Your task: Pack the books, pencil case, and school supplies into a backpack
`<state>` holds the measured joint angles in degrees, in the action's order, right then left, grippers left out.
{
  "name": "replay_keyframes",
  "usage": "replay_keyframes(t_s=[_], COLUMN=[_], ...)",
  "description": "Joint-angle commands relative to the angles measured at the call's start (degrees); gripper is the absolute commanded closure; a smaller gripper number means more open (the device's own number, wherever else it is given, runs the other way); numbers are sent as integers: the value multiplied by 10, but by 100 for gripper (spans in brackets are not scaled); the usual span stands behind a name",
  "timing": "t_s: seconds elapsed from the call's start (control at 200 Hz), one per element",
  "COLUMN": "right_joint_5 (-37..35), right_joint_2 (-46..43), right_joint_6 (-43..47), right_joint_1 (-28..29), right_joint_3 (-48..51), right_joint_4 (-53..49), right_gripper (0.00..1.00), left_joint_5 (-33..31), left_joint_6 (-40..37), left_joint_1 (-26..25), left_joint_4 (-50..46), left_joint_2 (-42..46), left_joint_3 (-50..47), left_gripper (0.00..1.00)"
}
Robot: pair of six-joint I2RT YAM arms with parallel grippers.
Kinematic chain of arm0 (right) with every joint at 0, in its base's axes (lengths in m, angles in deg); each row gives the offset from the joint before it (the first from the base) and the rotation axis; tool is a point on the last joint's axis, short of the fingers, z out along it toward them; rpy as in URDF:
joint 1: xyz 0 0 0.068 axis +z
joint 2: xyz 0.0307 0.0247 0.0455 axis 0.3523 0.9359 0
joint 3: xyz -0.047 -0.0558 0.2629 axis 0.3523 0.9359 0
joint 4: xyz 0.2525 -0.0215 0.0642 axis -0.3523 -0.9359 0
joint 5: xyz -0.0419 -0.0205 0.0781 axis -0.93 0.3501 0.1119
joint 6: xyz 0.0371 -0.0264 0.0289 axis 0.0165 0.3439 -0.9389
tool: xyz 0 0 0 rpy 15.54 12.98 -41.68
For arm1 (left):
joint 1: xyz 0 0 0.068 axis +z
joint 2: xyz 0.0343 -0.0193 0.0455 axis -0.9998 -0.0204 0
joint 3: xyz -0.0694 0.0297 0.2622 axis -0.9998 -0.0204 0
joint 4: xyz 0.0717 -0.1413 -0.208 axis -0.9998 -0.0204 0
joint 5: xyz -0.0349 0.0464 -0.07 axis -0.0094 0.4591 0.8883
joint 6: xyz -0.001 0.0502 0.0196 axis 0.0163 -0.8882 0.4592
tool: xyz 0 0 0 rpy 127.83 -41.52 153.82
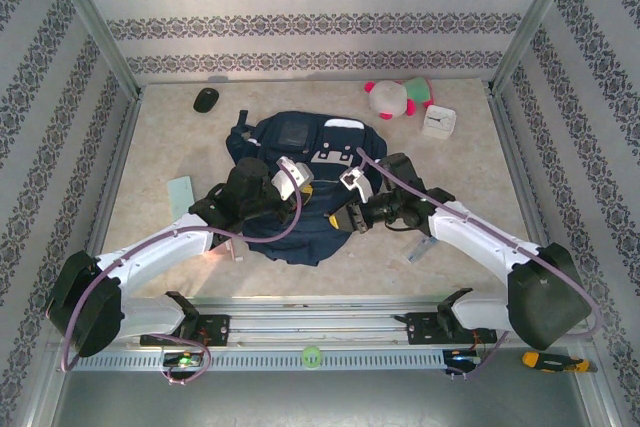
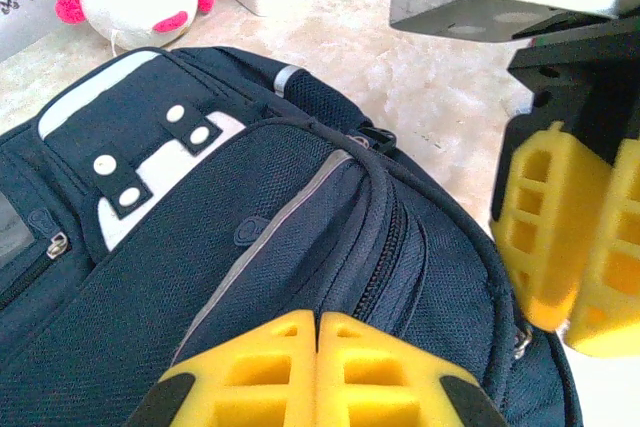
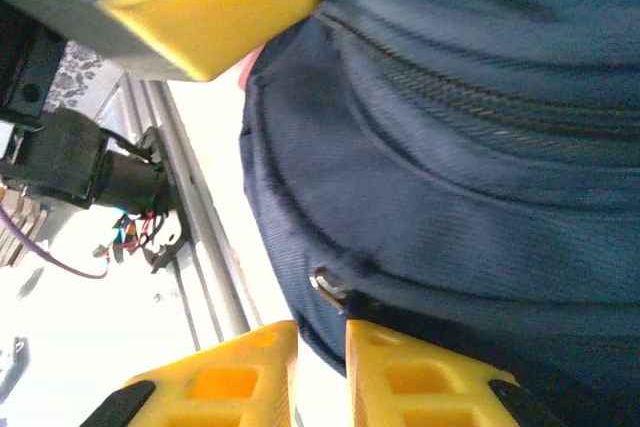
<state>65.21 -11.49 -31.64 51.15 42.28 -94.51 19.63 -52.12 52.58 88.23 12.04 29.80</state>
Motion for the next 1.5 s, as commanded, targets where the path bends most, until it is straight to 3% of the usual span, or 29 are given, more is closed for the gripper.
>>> replay_keyframes(t_s=[0.0, 0.22, 0.395, 0.535, 0.725, 0.964, 1.184, 1.294, 1.414, 1.494], right_joint_5=[22, -31, -88, -58, -36, 30, 35, 25, 24, 8], right_joint_2=[-10, -61, -103, -64, -15, 18, 7, 7, 14, 12], right_joint_6=[4, 20, 10, -3, 5, -3, -26, -30, -41, -59], right_joint_1=[17, 8, -30, -48, -22, 11, 22, 22, 26, 23], right_joint_3=[4, 8, 37, 32, 15, 6, 15, 21, 21, 19], right_joint_4=[-2, -25, -13, -3, 31, 49, 55, 57, 57, 56], right_gripper=[80, 66, 37, 29, 26, 33, 61, 70, 73, 66], left_joint_5=[27, 28, 28, 31, 32, 30, 34, 35, 33, 33], left_joint_6=[4, 3, 6, 9, 9, 8, 13, 16, 19, 28], left_joint_1=[6, 5, 5, 5, 6, 6, 5, 5, 6, 6], left_joint_4=[60, 57, 60, 66, 67, 65, 73, 79, 79, 76], left_joint_2=[2, 2, 2, 2, 2, 3, -1, -3, -4, 0], left_joint_3=[23, 25, 23, 22, 22, 24, 23, 22, 20, 17], left_gripper=[100, 100, 100, 100, 100, 100, 100, 100, 100, 100])
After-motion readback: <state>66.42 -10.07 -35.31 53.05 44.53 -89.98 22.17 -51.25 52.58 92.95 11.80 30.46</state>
